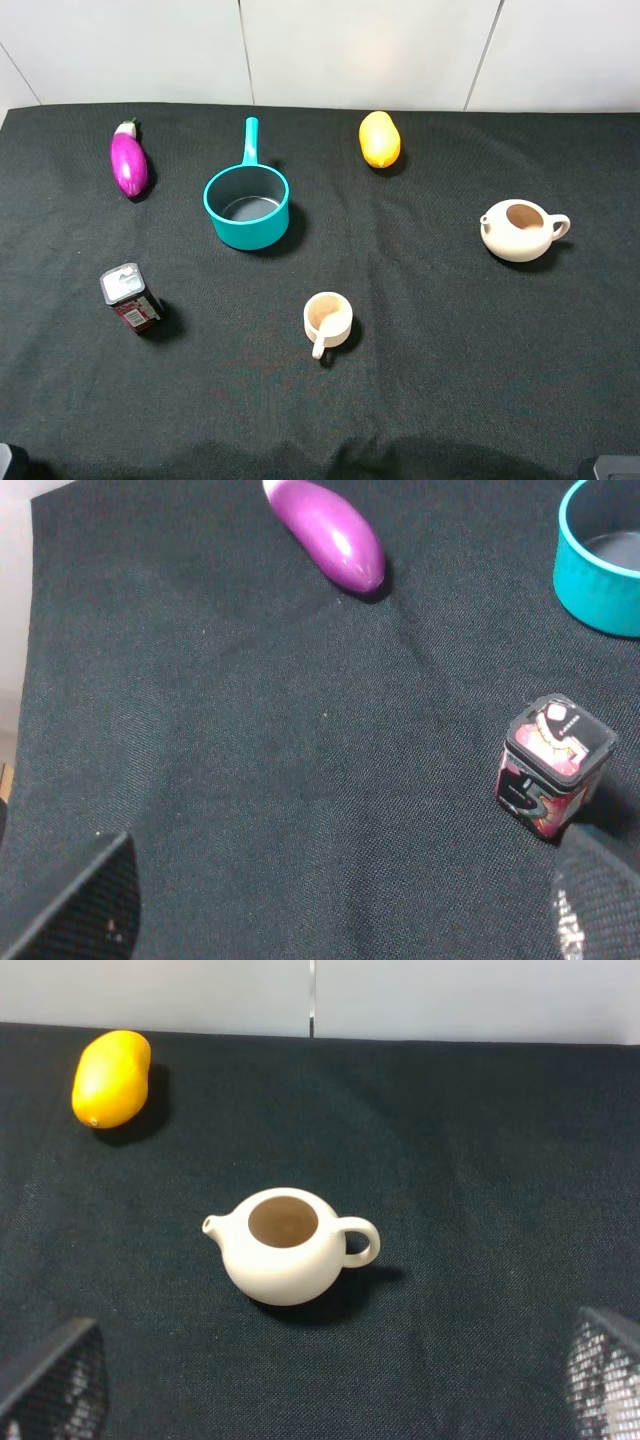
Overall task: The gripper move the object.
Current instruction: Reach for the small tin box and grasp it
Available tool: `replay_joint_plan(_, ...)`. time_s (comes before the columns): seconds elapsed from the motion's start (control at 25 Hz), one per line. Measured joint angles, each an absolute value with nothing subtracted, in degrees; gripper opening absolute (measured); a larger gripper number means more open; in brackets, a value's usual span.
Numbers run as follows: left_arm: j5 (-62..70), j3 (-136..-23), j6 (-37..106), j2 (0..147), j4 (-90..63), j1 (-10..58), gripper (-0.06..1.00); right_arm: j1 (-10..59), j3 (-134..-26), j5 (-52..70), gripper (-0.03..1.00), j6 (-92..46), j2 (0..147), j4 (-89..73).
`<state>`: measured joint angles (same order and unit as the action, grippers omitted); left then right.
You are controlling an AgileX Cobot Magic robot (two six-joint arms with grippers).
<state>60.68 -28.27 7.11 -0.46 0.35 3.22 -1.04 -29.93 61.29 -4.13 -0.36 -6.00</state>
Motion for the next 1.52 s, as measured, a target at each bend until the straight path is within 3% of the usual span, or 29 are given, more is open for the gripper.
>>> replay_joint_plan(0.8,60.69,-41.31,13.57,26.69,-4.77,3.22,0.88,-1.04,-29.93,61.29,0.69,-4.13,-0.36,-6.00)
replay_joint_plan(1.52,60.42,-42.23,15.84,46.20,-8.28,7.48,0.86,-1.04,-29.93,61.29,0.69,-4.13,-0.36,-6.00)
